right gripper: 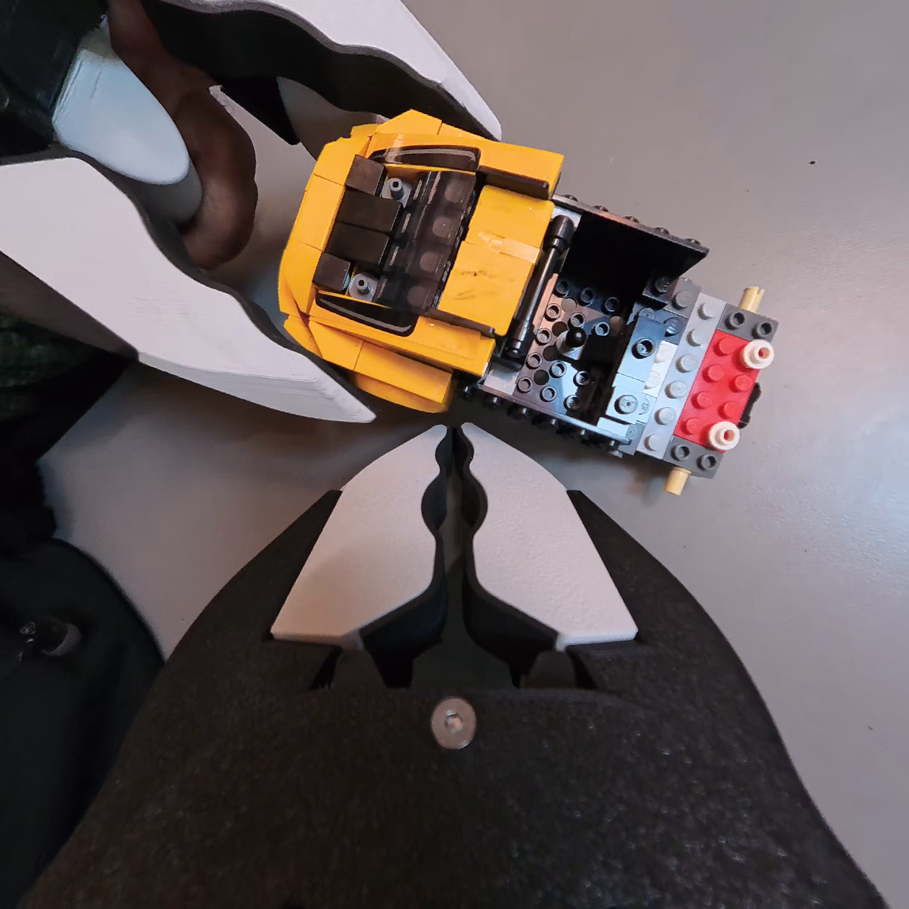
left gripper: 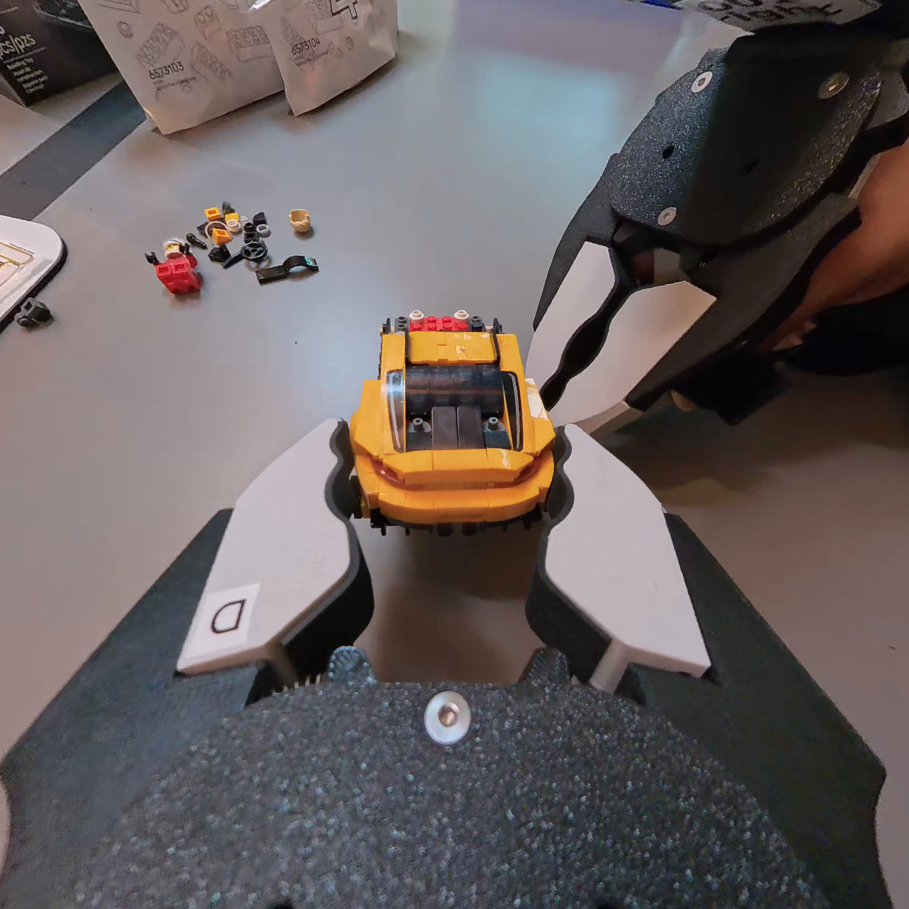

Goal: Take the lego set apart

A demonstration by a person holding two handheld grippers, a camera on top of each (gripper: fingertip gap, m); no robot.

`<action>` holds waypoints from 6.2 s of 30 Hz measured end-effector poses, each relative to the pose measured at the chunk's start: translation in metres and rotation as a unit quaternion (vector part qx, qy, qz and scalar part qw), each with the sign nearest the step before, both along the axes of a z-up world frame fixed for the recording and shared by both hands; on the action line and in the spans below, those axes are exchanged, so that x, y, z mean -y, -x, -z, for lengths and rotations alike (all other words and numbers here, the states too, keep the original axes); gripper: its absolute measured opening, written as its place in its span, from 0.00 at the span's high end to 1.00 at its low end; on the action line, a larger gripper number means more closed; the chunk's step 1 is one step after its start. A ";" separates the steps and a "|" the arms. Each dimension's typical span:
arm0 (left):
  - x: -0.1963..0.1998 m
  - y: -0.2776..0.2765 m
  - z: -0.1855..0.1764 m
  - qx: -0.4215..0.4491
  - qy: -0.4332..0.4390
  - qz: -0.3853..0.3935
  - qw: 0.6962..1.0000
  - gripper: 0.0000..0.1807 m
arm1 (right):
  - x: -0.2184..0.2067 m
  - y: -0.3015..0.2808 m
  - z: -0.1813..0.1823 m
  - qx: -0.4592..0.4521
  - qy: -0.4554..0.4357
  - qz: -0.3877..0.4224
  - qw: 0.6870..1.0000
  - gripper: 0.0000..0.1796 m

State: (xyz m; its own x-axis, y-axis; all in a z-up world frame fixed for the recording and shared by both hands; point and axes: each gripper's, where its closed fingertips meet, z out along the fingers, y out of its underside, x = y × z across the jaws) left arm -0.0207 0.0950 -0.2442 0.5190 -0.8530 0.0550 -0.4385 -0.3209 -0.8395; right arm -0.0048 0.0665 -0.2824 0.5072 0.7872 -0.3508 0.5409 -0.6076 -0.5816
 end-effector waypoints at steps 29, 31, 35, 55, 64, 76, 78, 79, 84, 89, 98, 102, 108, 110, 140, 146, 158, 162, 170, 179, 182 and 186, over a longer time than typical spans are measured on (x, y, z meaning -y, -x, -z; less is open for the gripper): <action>-0.012 0.011 0.008 0.012 0.040 -0.058 0.997 0.57 | 0.005 0.003 -0.038 -0.080 -0.079 -0.041 0.993 0.99; -0.012 0.011 0.007 0.012 0.040 -0.058 0.997 0.57 | 0.002 0.002 -0.039 -0.079 -0.083 -0.033 0.993 0.91; -0.012 0.011 0.008 0.009 0.036 -0.057 0.998 0.57 | -0.001 -0.004 -0.045 -0.092 -0.094 -0.024 0.991 0.87; 0.010 -0.012 0.000 -0.092 -0.124 0.005 0.988 0.57 | -0.023 -0.017 -0.064 -0.152 -0.131 0.035 0.979 0.86; 0.011 -0.013 0.007 -0.169 -0.196 0.010 0.966 0.57 | -0.019 -0.014 -0.050 -0.135 -0.097 0.027 0.986 0.85; 0.014 -0.014 0.017 -0.209 -0.196 0.001 0.958 0.57 | -0.017 -0.020 -0.040 -0.061 -0.104 0.033 0.992 0.85; 0.015 -0.013 0.018 -0.224 -0.201 -0.003 0.954 0.57 | -0.017 -0.021 -0.039 -0.037 -0.113 0.032 0.992 0.85; 0.015 -0.013 0.019 -0.230 -0.202 -0.006 0.952 0.57 | -0.016 -0.020 -0.038 -0.027 -0.117 0.032 0.992 0.85; 0.017 -0.012 0.020 -0.237 -0.193 -0.017 0.952 0.57 | -0.012 -0.017 -0.038 0.000 -0.124 0.028 0.992 0.89; 0.019 -0.011 0.020 -0.236 -0.187 -0.022 0.953 0.57 | -0.012 -0.016 -0.038 0.009 -0.118 0.032 0.992 0.89; 0.021 -0.010 0.022 -0.221 -0.160 -0.029 0.962 0.57 | -0.013 -0.015 -0.039 0.006 -0.148 0.031 0.989 0.92; 0.021 -0.010 0.022 -0.217 -0.158 -0.032 0.963 0.57 | -0.014 -0.016 -0.040 -0.010 -0.143 0.033 0.989 0.92; 0.020 -0.010 0.022 -0.197 -0.146 -0.039 0.969 0.57 | -0.016 -0.017 -0.042 -0.019 -0.143 0.034 0.989 0.92; 0.020 -0.011 0.021 -0.188 -0.142 -0.040 0.971 0.57 | -0.017 -0.017 -0.043 -0.021 -0.143 0.036 0.989 0.92; 0.019 -0.016 0.010 -0.156 -0.147 -0.044 0.976 0.57 | -0.017 -0.019 -0.053 -0.059 -0.114 0.033 0.991 0.84; 0.019 -0.014 0.016 -0.175 -0.145 -0.039 0.973 0.57 | -0.020 -0.023 -0.045 -0.061 -0.088 0.025 0.994 0.84; 0.019 -0.013 0.023 -0.201 -0.132 -0.041 0.970 0.57 | -0.019 -0.018 -0.041 0.035 -0.138 -0.013 0.990 0.90; 0.020 -0.013 0.022 -0.221 -0.152 -0.043 0.963 0.57 | -0.017 -0.018 -0.042 0.041 -0.114 -0.003 0.993 0.90; 0.019 -0.013 0.024 -0.234 -0.157 -0.045 0.958 0.57 | -0.017 -0.016 -0.042 0.050 -0.096 -0.008 0.994 0.90; 0.017 -0.014 0.029 -0.205 -0.126 -0.054 0.969 0.57 | -0.017 -0.014 -0.043 0.068 -0.145 -0.006 0.987 0.92; 0.014 -0.015 0.029 -0.206 -0.134 -0.055 0.968 0.57 | -0.020 -0.015 -0.042 0.048 -0.140 -0.003 0.989 0.92; 0.013 -0.015 0.031 -0.194 -0.120 -0.056 0.972 0.57 | -0.021 -0.015 -0.042 0.042 -0.139 -0.004 0.989 0.92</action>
